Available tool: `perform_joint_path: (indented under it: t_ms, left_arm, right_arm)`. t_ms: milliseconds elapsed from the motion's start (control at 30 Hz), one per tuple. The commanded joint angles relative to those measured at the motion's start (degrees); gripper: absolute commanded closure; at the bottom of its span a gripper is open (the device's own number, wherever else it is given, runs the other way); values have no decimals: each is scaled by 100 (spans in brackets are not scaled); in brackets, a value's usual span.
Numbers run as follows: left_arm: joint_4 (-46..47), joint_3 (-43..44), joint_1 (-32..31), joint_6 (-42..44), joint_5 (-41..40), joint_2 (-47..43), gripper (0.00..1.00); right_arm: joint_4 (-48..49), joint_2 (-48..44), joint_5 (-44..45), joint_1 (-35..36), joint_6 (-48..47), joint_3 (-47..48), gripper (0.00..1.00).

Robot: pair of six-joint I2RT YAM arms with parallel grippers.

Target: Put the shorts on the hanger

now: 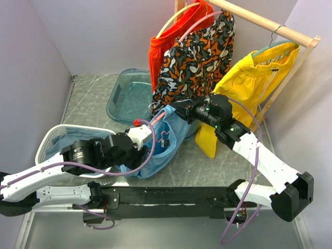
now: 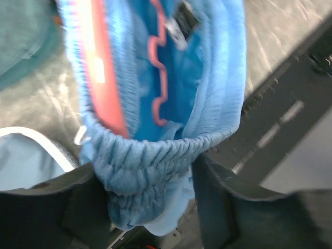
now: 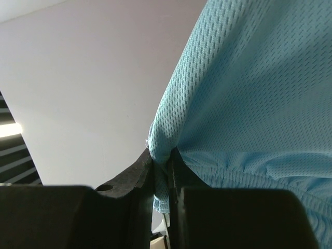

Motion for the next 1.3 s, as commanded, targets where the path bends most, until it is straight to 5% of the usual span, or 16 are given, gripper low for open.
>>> perform_joint_path:
  t_ms: [0,100,333,500,600,633,833,1267]
  left_arm:
    - [695,39,-141,-153,-1195,-109,51]
    - [1397,-31,-132,-92,-1503,-381,65]
    - [2295,-259,-132,154,-1513,-479,73]
    - [2770,-400,-132,102,-1127,-514,99]
    - [2823,-374,-132,23,-1152,-601,99]
    - [2919,-391,-132,14,-1239,-715,99]
    - [3087,-453,-132,40,-1065,-839,99]
    - [2833,-453,-132,-126,-1573,-874,99]
  right_arm:
    - [542,-285,-165,-63,230,346,100]
    - [586,-329,-183,-63,230,275,100]
    - [639,-382,-288,-54,204,135,100]
    - [621,-426,-306,-63,29,134,100]
    - [131,-496,-26,-46,-577,389,95]
    - [-149,-531,45,-45,-866,503,82]
    - [-573,-664,406,25,-1789,714,48]
    - [-540,-417,265,306,-2513,461,37]
